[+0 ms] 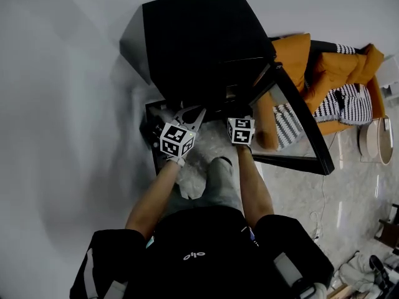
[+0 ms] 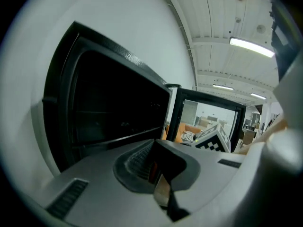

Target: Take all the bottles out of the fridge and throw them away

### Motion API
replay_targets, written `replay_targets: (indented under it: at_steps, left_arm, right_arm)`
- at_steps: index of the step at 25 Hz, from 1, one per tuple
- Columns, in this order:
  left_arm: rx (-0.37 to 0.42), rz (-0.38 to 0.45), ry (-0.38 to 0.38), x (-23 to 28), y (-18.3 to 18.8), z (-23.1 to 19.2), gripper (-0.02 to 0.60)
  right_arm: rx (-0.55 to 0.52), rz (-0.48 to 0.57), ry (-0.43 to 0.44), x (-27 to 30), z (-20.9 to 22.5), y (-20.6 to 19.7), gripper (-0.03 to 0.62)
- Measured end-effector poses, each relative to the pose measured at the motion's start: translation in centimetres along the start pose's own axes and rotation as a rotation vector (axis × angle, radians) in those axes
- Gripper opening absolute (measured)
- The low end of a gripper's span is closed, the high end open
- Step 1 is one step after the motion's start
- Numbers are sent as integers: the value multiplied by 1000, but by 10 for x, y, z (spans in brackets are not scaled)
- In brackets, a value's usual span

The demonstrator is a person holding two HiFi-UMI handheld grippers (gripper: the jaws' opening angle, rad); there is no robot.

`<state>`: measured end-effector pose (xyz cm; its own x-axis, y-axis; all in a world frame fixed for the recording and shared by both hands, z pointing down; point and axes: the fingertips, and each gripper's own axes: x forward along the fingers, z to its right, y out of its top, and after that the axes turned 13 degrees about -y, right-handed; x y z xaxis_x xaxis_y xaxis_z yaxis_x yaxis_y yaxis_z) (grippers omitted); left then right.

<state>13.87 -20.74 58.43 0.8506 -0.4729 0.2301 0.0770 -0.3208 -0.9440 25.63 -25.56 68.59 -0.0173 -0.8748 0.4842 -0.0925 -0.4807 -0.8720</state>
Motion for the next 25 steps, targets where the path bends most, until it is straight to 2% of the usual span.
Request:
replay_targets:
  at_steps: [5,9,19,25]
  left_arm:
    - [3,15,-3,10,-59,-26,6]
    - [18,21,-22,24,-90,-41,6]
    - [50,47,-61,62,-123,-58,6]
    - [47,52,-61,68,-130,-66,6]
  right_arm:
    - [38,1,-84,61,0,-49,211]
    - [64,16,-142,99,0,-75,283]
    - [16,38,-274,154,1,-100,299]
    - [17,87,-242,161,-7,-88,299]
